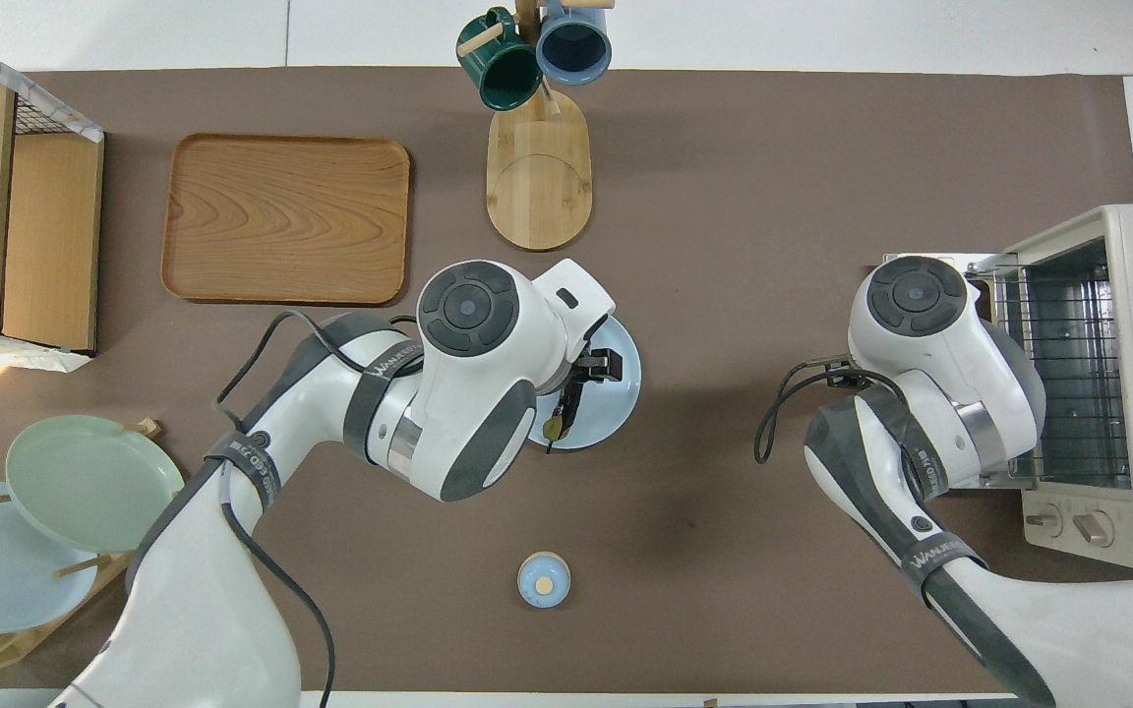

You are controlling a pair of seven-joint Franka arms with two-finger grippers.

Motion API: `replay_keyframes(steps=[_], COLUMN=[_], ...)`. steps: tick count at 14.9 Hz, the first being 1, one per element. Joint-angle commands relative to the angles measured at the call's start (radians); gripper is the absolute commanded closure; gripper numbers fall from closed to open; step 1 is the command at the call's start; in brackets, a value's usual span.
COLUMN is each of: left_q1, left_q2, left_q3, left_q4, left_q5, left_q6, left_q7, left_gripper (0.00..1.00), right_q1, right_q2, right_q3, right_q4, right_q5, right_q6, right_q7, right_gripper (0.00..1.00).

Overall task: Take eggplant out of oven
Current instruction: 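Grasp the eggplant with the left gripper while the right gripper withdraws, then carry the eggplant with the left gripper to the wooden tray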

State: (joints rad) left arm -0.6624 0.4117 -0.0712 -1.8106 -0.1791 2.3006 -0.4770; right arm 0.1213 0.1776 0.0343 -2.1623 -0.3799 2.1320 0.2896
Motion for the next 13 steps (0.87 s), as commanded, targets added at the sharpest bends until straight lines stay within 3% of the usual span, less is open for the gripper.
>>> replay_keyframes(steps=[1,3,7,9,13], left_q1=[-0.023,-0.026,-0.029,-0.034,-0.023], left_q2=[0.013,0.013,0.012,0.012,0.012], left_q3=[0.021,0.021,0.021,0.021,0.021], left_q4=[-0.009,-0.013,-0.053,-0.056,-0.039], left_q5=[-0.011,-0.010,-0.008,-0.010,-0.010], left_q6=[0.042,0.043,0.100,0.106,0.099], left_q7=[-0.005,-0.005,-0.006,-0.006,-0.003], left_gripper=[0.00,0.01,0.18,0.37,0.88], right_q1=[-0.061,-0.084,-0.088,-0.109,-0.192], right_q2=[-0.027,-0.027,-0.032,-0.062,-0.104], right_q3=[0.003,0.004,0.006,0.003,0.004], right_q4=[0.033,0.094,0.193,0.200,0.200], right_q5=[-0.039,-0.039,-0.034,-0.022,-0.004], right_q6=[-0.010,-0.075,-0.205,-0.227,-0.273], right_q7=[-0.110,-0.199,-0.257,-0.309,-0.420], right_gripper=[1.00,1.00,1.00,1.00,1.00])
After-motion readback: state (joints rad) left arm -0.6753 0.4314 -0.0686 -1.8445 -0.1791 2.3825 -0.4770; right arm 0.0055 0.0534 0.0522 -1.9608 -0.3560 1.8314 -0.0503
